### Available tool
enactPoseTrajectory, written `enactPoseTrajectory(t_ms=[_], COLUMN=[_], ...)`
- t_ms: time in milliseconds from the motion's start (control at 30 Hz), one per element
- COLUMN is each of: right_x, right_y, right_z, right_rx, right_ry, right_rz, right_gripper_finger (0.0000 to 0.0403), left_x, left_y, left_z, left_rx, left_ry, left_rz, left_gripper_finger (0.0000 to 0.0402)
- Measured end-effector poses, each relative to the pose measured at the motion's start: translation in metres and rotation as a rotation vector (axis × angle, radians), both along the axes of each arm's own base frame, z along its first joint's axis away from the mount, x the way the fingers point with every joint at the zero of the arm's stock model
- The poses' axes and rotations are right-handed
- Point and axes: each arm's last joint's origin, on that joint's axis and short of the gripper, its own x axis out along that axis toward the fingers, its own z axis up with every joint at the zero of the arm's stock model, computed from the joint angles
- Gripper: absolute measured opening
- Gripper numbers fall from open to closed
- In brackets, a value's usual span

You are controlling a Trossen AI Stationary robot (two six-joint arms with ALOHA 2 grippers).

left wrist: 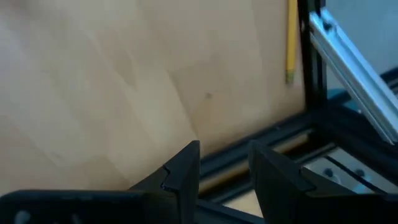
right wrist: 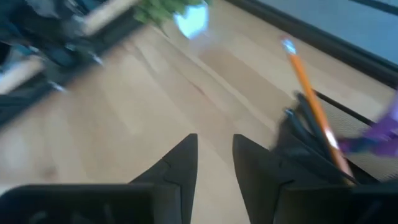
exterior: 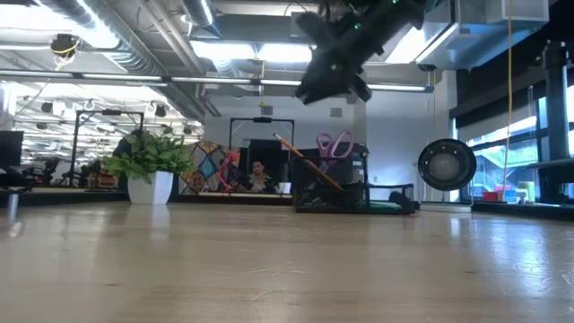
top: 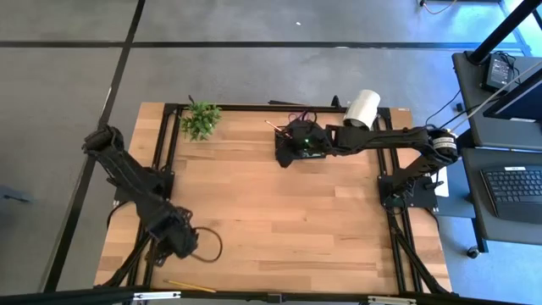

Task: Pick and place office supplies into organizer
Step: Put the yellow pencil into the black desk organizer

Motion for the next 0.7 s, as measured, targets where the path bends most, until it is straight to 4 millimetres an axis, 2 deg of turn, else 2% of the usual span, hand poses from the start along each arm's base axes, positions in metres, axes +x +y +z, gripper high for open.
enactPoseTrajectory(t_ms=[200, 400, 700], right_x=[0.007, 0.005, -0.001], right_y=[0.014, 0.023, 0.037], right_z=[0.007, 0.003, -0.006], right_rx=[-0.014, -0.048, -0.072], right_ry=[-0.083, -0.015, 0.119], right_rz=[0.043, 0.100, 0.176], right_gripper_finger=[0.0106, 0.0106, 0.0106], left_x=[-0.003, 0.016, 0.038], left_y=[-0.020, -0.043, -0.086], left_z=[-0.007, -0.016, -0.056], left_rx=[-0.017, -0.139, -0.091], left_ry=[0.029, -0.056, -0.019], left_rz=[0.130, 0.286, 0.264], left_gripper_finger=[0.0130, 0.0130, 0.0130])
